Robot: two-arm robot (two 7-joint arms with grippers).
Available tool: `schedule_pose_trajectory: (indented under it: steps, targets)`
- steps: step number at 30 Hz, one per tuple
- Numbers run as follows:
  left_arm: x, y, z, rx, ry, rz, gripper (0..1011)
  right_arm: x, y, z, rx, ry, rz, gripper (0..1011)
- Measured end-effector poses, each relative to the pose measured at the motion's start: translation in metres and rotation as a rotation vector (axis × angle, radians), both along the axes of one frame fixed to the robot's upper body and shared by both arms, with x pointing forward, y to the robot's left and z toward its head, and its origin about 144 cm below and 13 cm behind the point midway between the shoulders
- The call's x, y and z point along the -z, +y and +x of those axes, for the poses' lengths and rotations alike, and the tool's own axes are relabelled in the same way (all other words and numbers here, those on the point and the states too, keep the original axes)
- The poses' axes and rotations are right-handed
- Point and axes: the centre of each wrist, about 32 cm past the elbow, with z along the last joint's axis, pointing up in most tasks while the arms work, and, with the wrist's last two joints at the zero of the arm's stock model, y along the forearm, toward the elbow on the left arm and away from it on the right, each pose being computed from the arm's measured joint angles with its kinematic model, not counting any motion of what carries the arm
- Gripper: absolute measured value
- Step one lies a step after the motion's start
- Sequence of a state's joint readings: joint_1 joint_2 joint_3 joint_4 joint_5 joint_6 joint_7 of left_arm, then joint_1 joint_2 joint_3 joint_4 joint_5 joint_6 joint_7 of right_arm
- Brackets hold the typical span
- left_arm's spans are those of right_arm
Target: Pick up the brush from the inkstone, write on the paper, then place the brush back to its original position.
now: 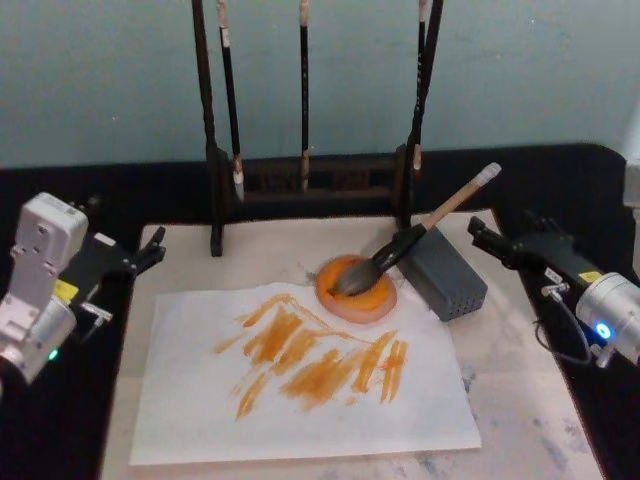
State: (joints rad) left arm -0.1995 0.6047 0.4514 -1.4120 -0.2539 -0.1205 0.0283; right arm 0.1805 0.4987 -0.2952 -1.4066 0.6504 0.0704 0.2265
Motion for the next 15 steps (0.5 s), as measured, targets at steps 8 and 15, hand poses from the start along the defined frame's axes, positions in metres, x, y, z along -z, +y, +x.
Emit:
schedule_pose_trajectory:
  steps: [8,15]
  targets:
    - [0.0,0.0,0.0,0.0,0.0,0.0,1001,0.003,0.002,0.01,0.015,0.16,0.319,1000]
    - [0.0,0.0,0.0,0.0,0.0,0.0,1001,0.006,0.007,0.022,0.034,0.231,0.526,1000]
